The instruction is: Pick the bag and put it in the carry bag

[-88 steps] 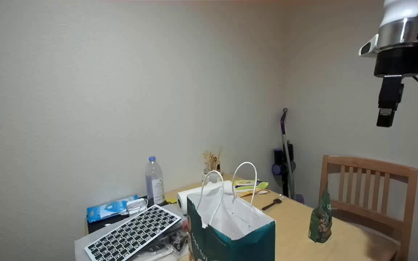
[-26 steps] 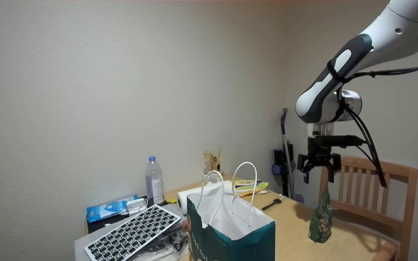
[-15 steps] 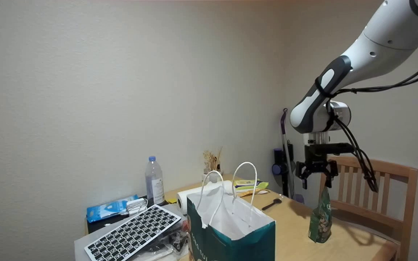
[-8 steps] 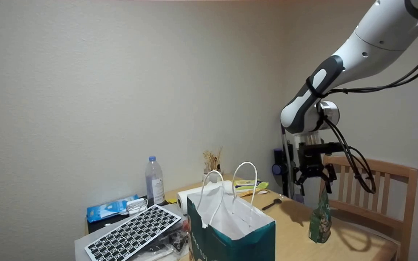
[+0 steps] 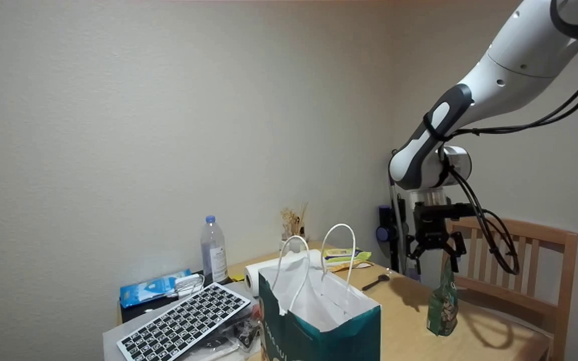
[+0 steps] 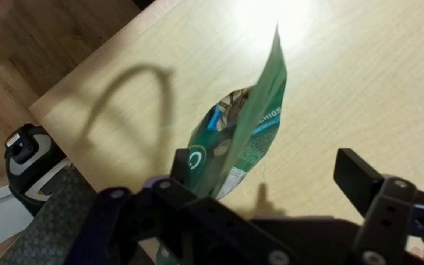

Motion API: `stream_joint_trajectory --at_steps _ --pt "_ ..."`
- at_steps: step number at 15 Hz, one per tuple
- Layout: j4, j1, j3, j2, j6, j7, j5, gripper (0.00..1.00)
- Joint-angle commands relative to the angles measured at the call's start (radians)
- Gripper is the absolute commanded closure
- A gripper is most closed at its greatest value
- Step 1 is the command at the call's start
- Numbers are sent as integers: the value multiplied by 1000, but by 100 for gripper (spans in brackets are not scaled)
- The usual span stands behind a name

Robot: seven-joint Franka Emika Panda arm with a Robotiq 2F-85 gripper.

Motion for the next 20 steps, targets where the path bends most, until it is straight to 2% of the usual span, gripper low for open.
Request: stream_joint_trajectory --at_steps 1,2,4,14,20 --pt "18 -47 24 59 53 -54 75 0" --pt "24 -55 28 73 57 -59 87 25" --pt "31 -62 31 90 74 -64 98 33" --pt "48 -34 17 92 98 -32 31 99" --pt "-35 13 33 -35 114 -80 -46 100"
